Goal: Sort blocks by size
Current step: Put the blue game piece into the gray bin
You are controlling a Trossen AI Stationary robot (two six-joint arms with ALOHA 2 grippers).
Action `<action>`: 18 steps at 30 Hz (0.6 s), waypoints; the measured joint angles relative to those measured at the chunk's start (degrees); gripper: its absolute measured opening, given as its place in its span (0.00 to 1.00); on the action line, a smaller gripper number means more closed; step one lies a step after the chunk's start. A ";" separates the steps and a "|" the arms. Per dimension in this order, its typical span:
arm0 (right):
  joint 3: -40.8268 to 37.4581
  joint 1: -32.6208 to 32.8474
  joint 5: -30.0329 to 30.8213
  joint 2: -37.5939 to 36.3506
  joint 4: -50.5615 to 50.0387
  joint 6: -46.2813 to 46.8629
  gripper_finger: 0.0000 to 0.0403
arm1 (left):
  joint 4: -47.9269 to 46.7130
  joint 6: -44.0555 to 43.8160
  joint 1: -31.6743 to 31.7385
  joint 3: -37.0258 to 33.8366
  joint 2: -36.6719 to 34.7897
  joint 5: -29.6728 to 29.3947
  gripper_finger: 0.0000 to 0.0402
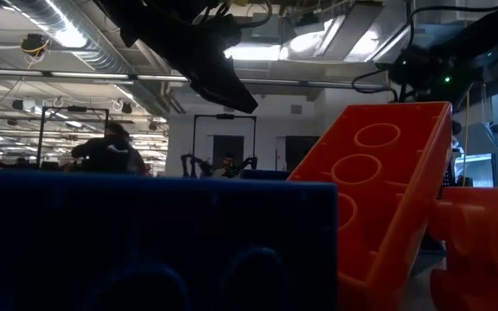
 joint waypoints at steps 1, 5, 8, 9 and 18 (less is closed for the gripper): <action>0.00 0.01 0.01 0.39 0.03 0.17 0.36 | -0.02 0.01 0.00 0.00 0.00 0.00 0.52; 0.00 0.02 0.02 1.03 0.20 1.50 0.40 | -0.04 0.01 0.00 0.00 0.00 0.00 0.52; 0.00 0.02 0.05 1.00 0.17 2.20 0.47 | -0.04 0.00 0.00 0.00 0.00 0.00 0.52; 0.00 0.02 0.07 1.00 0.19 2.31 0.49 | -0.04 -0.01 0.00 0.00 0.00 0.00 0.52; 3.36 0.11 0.09 1.00 -0.76 1.83 0.63 | -0.02 -0.01 0.00 -0.02 0.00 0.00 0.52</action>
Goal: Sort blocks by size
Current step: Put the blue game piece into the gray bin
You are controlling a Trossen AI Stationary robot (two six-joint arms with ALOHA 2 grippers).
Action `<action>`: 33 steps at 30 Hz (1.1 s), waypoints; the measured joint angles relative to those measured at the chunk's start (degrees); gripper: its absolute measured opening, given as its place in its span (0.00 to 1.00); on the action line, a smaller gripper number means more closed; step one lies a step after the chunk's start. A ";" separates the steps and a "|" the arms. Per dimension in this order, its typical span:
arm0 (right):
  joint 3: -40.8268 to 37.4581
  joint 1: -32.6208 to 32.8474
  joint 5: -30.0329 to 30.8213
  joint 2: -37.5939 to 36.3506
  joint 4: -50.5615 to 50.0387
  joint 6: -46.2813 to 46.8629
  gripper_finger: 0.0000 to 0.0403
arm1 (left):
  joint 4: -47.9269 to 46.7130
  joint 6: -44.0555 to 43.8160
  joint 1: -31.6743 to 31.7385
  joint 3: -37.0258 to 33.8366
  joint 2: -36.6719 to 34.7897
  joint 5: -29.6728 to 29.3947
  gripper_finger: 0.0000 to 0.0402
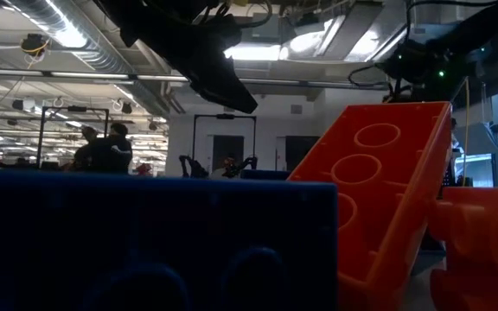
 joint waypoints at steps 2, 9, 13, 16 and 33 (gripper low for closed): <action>1.87 0.00 -0.54 0.00 -0.11 -0.44 0.64 | 0.00 0.00 0.00 0.00 0.00 0.00 0.52; 4.77 0.07 -13.63 -0.02 3.72 -1.60 0.63 | 0.04 -0.28 0.75 0.00 0.00 0.01 0.52; 4.77 0.21 -21.67 -0.02 6.32 -1.59 0.63 | 0.13 -1.67 2.19 0.00 0.00 -0.87 0.52; 4.77 2.19 -22.79 0.15 7.69 -1.63 0.63 | 0.13 -3.31 3.50 0.00 0.01 -4.71 0.52; 4.75 18.65 -21.88 6.36 22.03 -4.81 0.63 | 3.70 -12.15 17.68 -0.04 10.54 -8.80 0.52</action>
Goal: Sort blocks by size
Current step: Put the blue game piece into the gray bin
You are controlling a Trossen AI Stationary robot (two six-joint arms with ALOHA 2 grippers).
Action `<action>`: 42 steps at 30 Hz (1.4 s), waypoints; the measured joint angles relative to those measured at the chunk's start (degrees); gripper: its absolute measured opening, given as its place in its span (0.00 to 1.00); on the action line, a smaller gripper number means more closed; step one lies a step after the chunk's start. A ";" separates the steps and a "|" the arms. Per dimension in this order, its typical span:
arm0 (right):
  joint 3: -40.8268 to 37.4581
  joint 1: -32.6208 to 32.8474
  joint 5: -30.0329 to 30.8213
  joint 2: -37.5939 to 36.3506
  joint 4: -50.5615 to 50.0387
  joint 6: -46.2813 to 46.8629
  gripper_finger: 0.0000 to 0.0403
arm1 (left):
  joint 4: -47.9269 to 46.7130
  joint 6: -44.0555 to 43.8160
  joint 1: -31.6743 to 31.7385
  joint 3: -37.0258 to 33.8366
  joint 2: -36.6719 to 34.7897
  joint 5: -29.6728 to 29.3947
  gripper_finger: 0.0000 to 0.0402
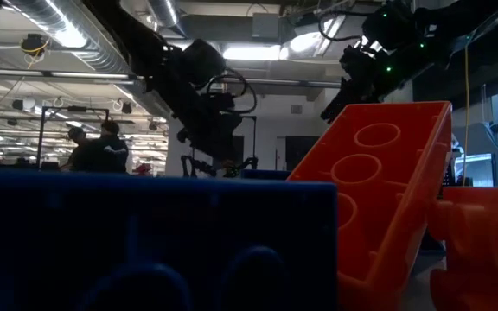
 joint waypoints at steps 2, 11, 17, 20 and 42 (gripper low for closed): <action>0.00 0.89 0.00 0.34 1.02 -0.29 0.63 | 0.16 -0.16 1.55 0.01 0.38 -0.01 0.52; 0.00 2.44 0.05 0.44 1.39 -1.37 0.63 | 4.56 -1.77 5.99 0.07 4.52 7.83 0.52; 0.00 2.42 0.82 0.44 1.37 -1.39 0.63 | 6.86 -1.76 5.88 0.06 8.47 8.01 0.52; 0.00 2.42 0.90 0.44 1.39 -1.39 0.63 | 7.65 -1.77 5.88 0.04 9.64 7.16 0.52; 0.00 2.39 0.94 0.44 1.28 -1.44 0.63 | 6.53 0.01 6.03 0.07 11.02 5.61 0.49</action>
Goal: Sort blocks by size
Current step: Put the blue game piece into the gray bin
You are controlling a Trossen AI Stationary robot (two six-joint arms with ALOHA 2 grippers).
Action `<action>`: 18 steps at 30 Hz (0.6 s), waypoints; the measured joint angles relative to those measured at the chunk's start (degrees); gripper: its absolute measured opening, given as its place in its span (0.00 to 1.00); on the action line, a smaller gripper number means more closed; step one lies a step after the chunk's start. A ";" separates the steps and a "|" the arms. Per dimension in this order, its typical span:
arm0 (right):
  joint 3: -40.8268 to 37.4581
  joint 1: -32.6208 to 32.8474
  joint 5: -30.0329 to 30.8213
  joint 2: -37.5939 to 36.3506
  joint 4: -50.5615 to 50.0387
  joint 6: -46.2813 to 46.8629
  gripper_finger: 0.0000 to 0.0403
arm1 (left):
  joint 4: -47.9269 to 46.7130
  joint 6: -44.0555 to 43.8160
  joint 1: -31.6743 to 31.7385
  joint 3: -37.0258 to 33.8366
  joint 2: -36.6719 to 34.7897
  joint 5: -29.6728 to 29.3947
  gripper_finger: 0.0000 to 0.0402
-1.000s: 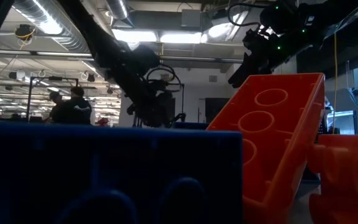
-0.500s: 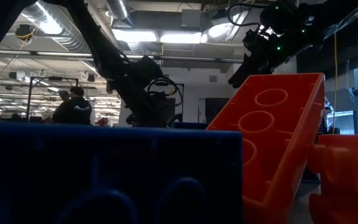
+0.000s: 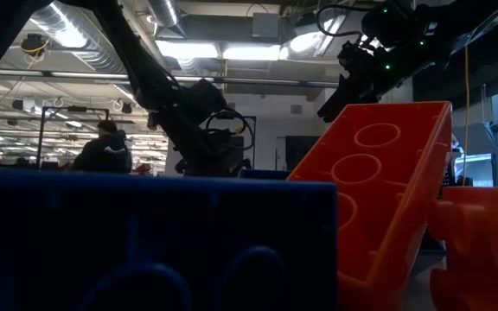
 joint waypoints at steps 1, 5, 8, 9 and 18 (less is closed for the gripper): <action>0.00 0.00 0.02 0.00 0.00 0.00 0.63 | -0.10 -0.01 0.14 0.00 0.00 0.00 0.48; 0.00 0.00 0.02 0.00 0.00 0.00 0.63 | -0.01 0.68 0.22 0.00 0.00 0.91 0.42; 0.00 0.00 0.02 0.00 0.00 0.00 0.63 | 0.45 1.79 0.20 0.00 0.00 1.25 0.36; 0.00 0.00 0.02 0.00 0.00 0.00 0.63 | 0.65 2.14 0.20 0.00 0.00 1.27 0.34; 0.00 0.00 0.02 0.00 -0.95 0.00 0.63 | -0.14 4.89 -0.60 0.00 -0.58 0.94 0.32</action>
